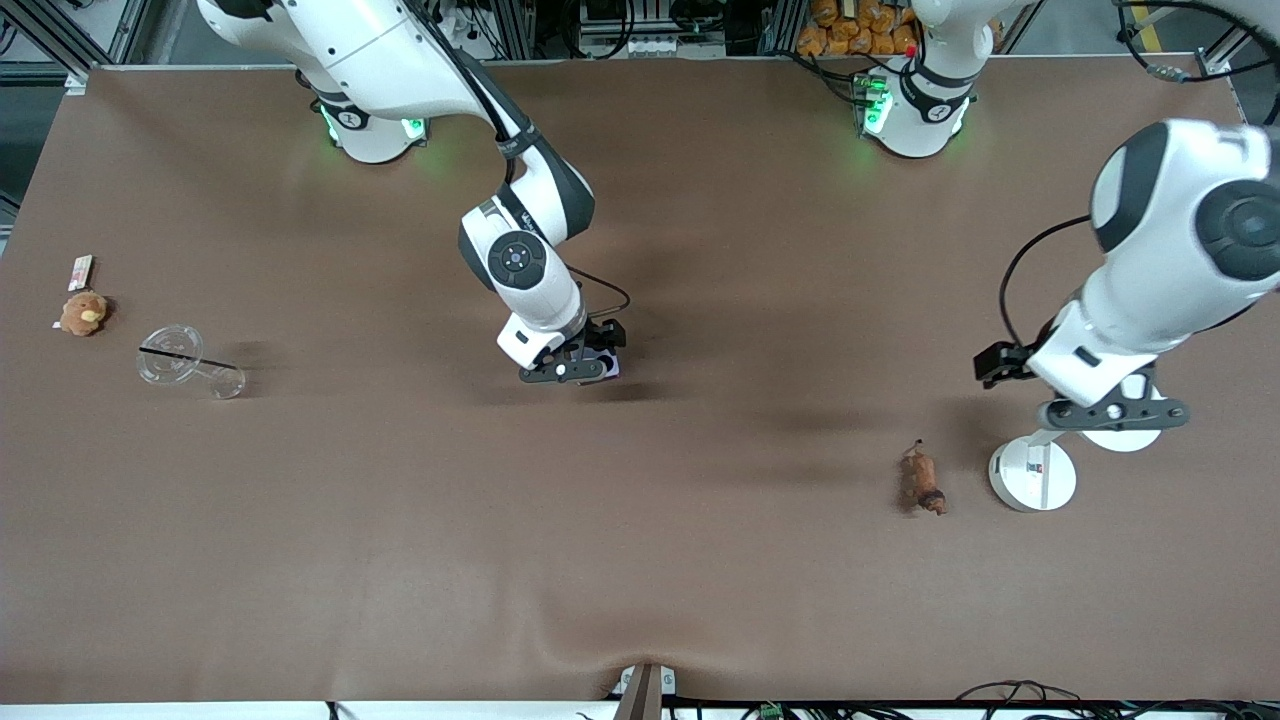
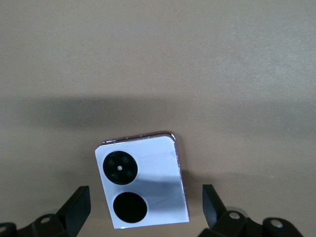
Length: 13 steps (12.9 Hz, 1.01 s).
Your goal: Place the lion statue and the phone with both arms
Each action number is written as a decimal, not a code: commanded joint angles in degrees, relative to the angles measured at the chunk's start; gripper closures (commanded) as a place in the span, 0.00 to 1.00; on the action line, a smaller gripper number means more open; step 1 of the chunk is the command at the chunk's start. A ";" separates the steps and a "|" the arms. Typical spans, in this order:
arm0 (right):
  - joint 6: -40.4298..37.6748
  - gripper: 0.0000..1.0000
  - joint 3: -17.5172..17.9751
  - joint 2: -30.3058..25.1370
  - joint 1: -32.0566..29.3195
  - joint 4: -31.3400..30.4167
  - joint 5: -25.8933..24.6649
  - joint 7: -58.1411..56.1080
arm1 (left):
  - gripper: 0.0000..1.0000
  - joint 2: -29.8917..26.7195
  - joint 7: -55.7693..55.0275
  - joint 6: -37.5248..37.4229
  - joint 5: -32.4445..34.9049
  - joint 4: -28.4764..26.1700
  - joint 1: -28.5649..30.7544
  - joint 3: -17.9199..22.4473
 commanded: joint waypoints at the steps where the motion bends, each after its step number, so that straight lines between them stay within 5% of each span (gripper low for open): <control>1: 1.80 0.00 -0.57 0.59 1.30 -0.31 -0.05 -0.84 | 0.00 -6.40 5.19 -3.40 -6.65 -1.20 -8.99 12.21; 3: 2.94 0.00 -0.57 1.38 1.83 -0.31 -0.06 -0.75 | 0.00 -11.75 7.58 -4.21 -9.31 -4.61 -14.91 19.46; 13: 4.08 0.00 -0.92 2.70 2.62 -0.48 -5.15 -0.23 | 0.00 -17.40 16.20 -20.55 -9.41 1.61 -22.48 27.48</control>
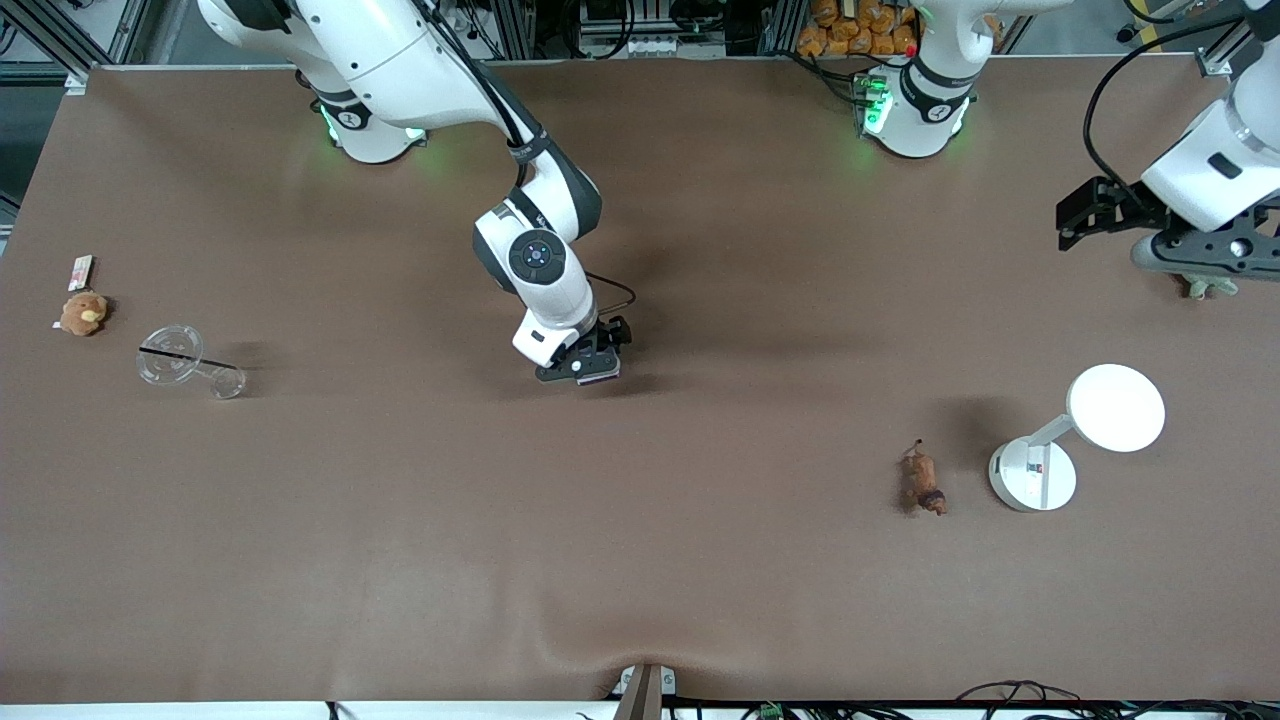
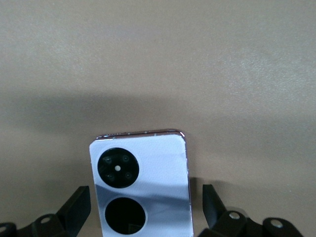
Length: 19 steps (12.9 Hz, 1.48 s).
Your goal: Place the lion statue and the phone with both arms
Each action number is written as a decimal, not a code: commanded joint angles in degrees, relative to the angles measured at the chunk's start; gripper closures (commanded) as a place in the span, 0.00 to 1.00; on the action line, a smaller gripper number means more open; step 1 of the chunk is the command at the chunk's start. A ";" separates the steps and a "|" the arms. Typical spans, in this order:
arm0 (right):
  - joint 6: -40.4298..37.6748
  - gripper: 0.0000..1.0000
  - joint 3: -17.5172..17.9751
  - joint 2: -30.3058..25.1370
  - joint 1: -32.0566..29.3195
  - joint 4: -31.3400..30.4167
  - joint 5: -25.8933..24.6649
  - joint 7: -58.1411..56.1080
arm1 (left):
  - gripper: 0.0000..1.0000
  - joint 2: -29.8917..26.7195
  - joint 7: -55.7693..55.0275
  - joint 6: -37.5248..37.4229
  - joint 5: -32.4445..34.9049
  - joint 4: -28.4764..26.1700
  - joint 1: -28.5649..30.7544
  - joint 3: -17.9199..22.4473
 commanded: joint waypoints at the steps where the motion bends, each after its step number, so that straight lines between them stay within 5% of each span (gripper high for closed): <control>1: 1.83 0.00 -0.66 0.83 1.18 -0.36 -0.90 0.26 | 0.00 -1.18 0.95 -2.39 -1.01 0.72 -1.23 1.14; 3: 2.01 0.00 -0.66 0.93 1.45 -0.36 -0.99 0.26 | 0.00 -1.18 0.87 -2.47 -1.18 1.07 -1.49 1.22; 5: 2.01 0.13 -0.83 1.01 1.54 -0.36 -0.99 0.26 | 0.00 -1.27 0.78 -3.70 -1.62 1.07 -1.32 1.05; 8: 1.40 0.91 -0.83 0.49 0.58 -0.19 -2.04 -0.18 | 0.00 -1.70 0.43 -3.88 -2.94 1.07 -0.09 1.05; 9: 0.87 1.00 -0.83 0.05 0.22 -0.10 -2.04 -0.35 | 0.00 -1.79 0.43 -3.88 -2.94 1.07 0.52 0.79; 11: 0.51 1.00 -0.83 -1.43 -2.23 -0.27 -2.04 -0.53 | 0.00 -1.71 0.34 -3.79 -3.03 1.07 0.79 1.05; 14: -11.23 1.00 -0.75 -7.58 -8.11 -0.19 -2.04 -2.19 | 0.00 -1.36 -0.45 -3.35 -4.78 1.07 0.88 1.14; 19: -19.53 1.00 -0.57 -14.88 -20.15 -3.86 -1.78 -15.54 | 0.00 -1.36 -0.72 -3.35 -3.73 1.60 0.88 1.05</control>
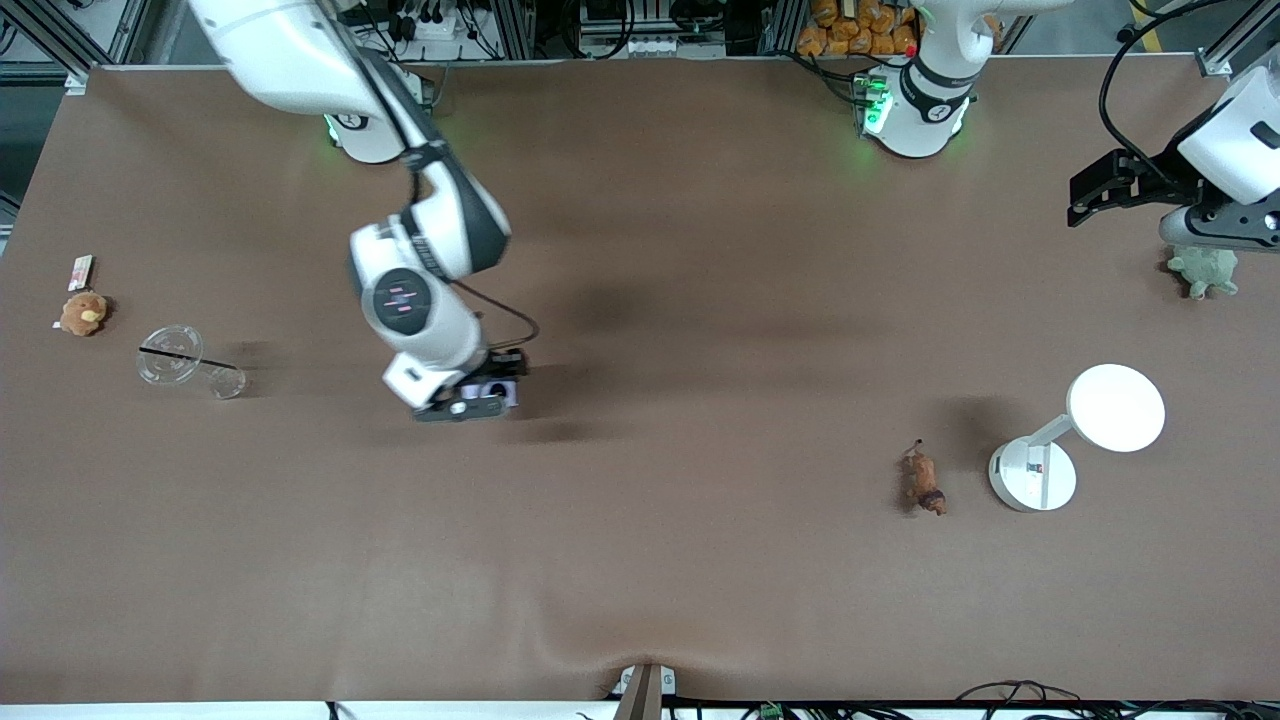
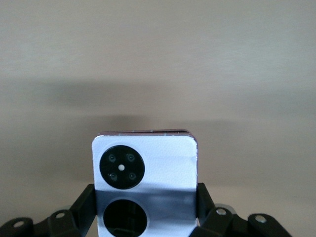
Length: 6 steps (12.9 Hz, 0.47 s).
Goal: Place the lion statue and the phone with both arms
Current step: 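Carry the phone with the right gripper beside the clear cup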
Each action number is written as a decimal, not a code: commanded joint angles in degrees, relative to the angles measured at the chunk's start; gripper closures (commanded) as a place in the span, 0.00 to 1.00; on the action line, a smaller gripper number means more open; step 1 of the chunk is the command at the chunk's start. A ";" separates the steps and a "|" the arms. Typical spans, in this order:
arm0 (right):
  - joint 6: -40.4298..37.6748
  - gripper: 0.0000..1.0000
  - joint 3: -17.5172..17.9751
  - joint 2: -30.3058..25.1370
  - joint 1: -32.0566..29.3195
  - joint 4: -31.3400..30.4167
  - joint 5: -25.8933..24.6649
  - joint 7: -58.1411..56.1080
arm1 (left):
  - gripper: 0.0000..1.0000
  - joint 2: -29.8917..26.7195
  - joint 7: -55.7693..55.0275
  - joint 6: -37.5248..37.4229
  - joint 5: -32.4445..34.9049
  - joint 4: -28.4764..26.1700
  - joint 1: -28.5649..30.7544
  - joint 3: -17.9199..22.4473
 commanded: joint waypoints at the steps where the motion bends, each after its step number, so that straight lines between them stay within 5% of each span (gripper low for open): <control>1: -0.22 1.00 1.19 -5.03 -5.77 -5.99 -0.49 -3.61 | 0.00 -0.40 0.00 -0.71 -0.05 0.69 0.27 -0.34; 6: 2.31 1.00 1.18 -8.21 -14.47 -14.25 -0.57 -4.05 | 0.00 -0.40 0.09 -0.54 -0.05 0.69 0.27 -0.52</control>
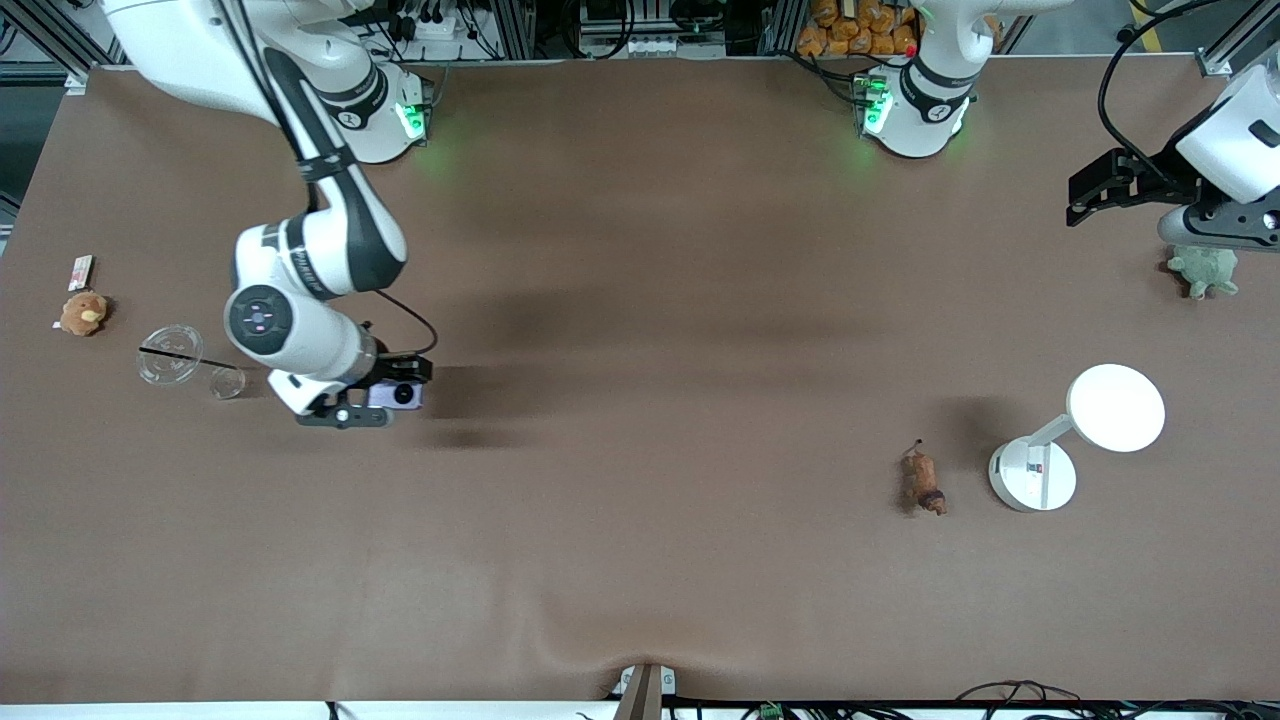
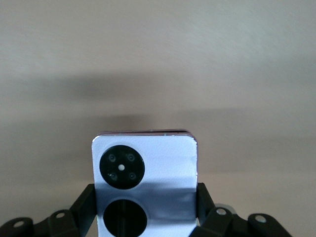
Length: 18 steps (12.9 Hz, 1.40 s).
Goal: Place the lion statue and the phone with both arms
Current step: 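Carry the phone with the right gripper beside the clear cup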
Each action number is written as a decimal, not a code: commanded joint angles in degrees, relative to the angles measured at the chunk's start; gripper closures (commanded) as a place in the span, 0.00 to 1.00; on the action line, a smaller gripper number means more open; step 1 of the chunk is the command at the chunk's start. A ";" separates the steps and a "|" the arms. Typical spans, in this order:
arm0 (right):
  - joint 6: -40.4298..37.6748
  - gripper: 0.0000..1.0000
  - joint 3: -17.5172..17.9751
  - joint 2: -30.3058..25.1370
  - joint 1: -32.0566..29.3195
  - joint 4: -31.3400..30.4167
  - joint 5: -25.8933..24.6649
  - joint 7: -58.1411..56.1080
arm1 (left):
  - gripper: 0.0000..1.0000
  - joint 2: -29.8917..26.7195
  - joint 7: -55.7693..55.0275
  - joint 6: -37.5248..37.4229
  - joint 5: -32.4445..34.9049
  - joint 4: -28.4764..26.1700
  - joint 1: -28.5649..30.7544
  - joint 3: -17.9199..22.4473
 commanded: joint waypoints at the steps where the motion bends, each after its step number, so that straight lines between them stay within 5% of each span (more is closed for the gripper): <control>1: 5.82 1.00 1.21 -3.32 -4.94 -7.93 -0.46 -1.72 | 0.00 -0.40 0.08 -0.45 -0.05 0.46 0.28 -0.29; 9: 17.80 1.00 1.21 -0.60 -17.16 -14.72 -0.54 -14.21 | 0.00 -0.32 -0.44 1.31 1.09 -0.06 0.28 -0.29; 17: 22.56 1.00 1.21 3.10 -16.83 -15.34 -0.28 -13.78 | 0.00 -0.32 -0.53 1.31 1.09 -0.15 0.36 -0.29; 18: 22.47 0.46 1.21 3.10 -16.82 -15.16 -0.37 -14.30 | 0.00 -0.32 -0.53 1.31 1.09 -0.15 0.36 -0.29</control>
